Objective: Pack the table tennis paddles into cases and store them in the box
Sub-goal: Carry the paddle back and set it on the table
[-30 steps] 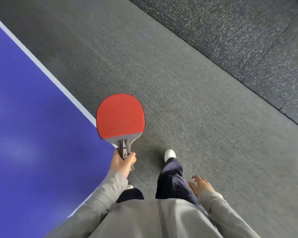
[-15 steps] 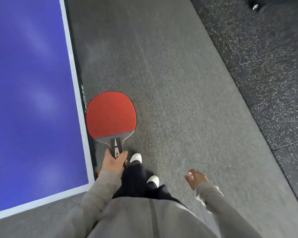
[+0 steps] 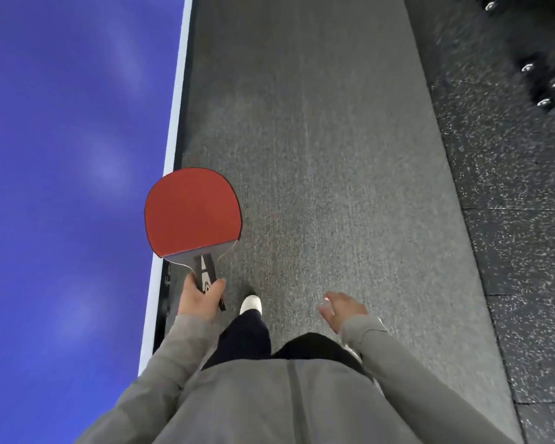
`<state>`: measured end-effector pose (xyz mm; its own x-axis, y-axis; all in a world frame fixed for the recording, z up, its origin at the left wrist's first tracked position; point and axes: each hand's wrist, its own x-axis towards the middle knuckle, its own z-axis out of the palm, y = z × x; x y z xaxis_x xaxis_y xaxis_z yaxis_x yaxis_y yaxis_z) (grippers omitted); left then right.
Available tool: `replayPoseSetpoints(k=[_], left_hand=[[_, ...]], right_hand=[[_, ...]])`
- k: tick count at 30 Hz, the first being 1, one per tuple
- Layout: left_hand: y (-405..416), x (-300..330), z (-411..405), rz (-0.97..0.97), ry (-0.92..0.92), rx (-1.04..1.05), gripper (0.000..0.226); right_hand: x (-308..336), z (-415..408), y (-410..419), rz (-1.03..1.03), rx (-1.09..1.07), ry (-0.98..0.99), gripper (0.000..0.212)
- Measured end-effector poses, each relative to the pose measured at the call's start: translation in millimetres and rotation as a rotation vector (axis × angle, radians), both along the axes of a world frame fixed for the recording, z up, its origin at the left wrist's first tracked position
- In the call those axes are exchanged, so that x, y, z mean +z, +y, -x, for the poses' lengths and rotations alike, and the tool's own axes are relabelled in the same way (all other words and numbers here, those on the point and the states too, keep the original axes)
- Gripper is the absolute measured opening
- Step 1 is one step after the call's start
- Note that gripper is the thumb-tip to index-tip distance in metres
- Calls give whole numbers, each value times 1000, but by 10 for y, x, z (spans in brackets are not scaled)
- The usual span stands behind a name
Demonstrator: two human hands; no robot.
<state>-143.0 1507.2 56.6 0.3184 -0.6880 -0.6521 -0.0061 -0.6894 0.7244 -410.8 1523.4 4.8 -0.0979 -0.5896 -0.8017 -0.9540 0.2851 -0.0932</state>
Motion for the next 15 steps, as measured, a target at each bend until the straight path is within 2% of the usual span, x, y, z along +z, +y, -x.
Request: replayPoseSetpoints(k=[3, 6, 9, 15], left_hand=[[-343, 65, 74, -27, -32, -7, 26], [-678, 86, 208, -27, -62, 15, 22], [-991, 86, 424, -32, -64, 69, 13], [-1741, 161, 1148, -14, -73, 245, 20]], right_hand=[[89, -46, -558, 64, 15, -39, 51], [78, -6, -1026, 111, 89, -62, 49], [1, 183, -1415, 93, 123, -60, 46], [-157, 960, -2284, 20, 66, -40, 44]])
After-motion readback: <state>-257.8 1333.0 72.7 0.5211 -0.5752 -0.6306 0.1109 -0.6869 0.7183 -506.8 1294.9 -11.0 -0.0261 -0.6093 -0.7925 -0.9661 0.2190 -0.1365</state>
